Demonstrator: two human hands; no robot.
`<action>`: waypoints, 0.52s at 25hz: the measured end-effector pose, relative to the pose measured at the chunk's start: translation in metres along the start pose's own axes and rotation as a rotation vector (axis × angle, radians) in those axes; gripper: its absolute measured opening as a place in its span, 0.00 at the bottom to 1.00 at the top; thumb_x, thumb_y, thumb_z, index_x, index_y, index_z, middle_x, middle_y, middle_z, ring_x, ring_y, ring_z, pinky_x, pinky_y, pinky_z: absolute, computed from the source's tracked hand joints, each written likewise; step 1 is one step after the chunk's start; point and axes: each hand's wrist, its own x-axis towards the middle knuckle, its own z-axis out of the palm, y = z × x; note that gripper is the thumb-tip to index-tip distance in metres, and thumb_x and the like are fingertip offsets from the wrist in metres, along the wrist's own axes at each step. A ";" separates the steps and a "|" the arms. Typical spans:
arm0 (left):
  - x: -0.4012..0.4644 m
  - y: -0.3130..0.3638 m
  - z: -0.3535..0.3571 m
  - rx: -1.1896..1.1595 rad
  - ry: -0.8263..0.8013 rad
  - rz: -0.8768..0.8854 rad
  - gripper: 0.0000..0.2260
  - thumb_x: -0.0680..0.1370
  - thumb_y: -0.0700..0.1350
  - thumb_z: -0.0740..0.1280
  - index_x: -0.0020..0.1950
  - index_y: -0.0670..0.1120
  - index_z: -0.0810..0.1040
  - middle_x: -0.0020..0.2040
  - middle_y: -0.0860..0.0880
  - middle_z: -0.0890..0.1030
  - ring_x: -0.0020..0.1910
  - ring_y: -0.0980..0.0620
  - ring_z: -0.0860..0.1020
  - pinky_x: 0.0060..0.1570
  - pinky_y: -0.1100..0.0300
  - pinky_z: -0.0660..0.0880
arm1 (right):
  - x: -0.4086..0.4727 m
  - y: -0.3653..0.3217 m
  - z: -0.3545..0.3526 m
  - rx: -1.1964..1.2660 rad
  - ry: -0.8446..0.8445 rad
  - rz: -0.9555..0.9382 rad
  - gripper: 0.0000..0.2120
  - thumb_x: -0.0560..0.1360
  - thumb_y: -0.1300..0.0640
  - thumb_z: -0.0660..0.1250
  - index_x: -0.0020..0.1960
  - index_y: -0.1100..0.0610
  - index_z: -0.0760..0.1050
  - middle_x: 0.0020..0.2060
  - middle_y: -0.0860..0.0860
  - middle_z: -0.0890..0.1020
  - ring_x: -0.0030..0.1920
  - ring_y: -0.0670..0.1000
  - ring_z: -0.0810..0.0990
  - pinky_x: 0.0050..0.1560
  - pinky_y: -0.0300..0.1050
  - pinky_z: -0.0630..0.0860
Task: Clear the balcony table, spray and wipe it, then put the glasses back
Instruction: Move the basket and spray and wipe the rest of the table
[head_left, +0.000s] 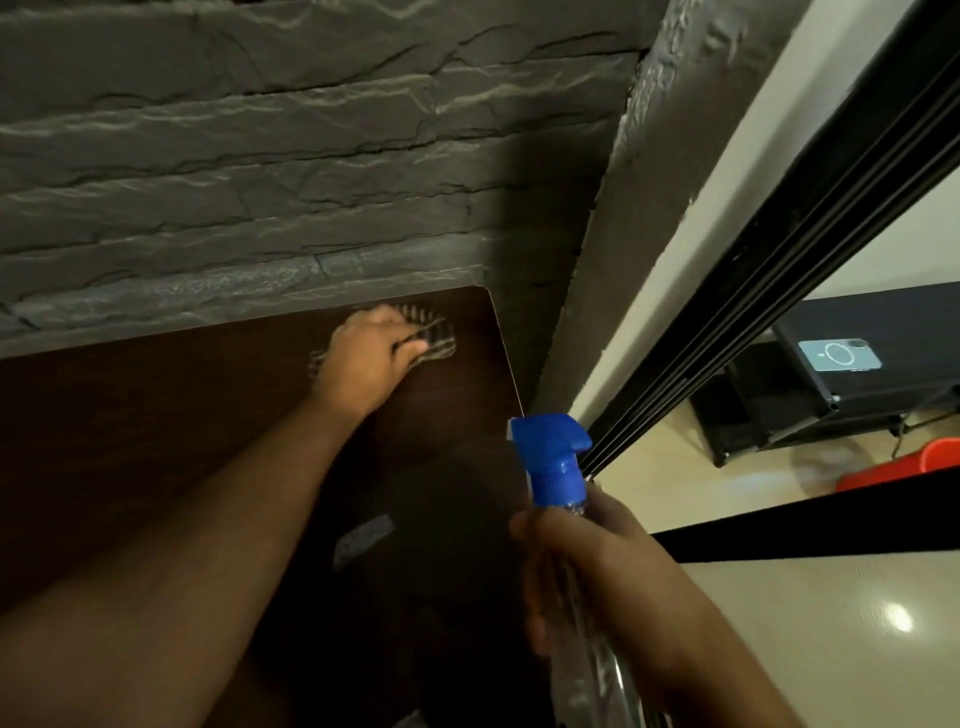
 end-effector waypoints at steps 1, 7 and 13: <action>0.015 0.023 0.008 0.000 -0.014 -0.015 0.16 0.78 0.53 0.63 0.59 0.46 0.80 0.56 0.47 0.78 0.56 0.45 0.74 0.56 0.52 0.70 | 0.001 0.001 0.001 -0.002 0.011 -0.001 0.19 0.73 0.60 0.68 0.61 0.49 0.69 0.30 0.58 0.76 0.24 0.55 0.74 0.28 0.46 0.74; -0.048 0.013 -0.002 -0.031 -0.178 0.414 0.16 0.78 0.54 0.61 0.58 0.48 0.81 0.54 0.49 0.78 0.52 0.49 0.74 0.54 0.54 0.69 | 0.002 0.003 0.006 -0.031 -0.002 0.018 0.14 0.73 0.60 0.68 0.57 0.55 0.71 0.30 0.62 0.74 0.24 0.56 0.73 0.31 0.48 0.72; 0.020 0.035 0.012 0.005 -0.069 0.124 0.14 0.79 0.52 0.63 0.61 0.47 0.79 0.56 0.48 0.77 0.57 0.47 0.73 0.56 0.53 0.68 | 0.005 0.004 0.003 -0.024 0.009 0.009 0.16 0.73 0.59 0.68 0.58 0.51 0.69 0.31 0.62 0.75 0.24 0.56 0.74 0.33 0.49 0.73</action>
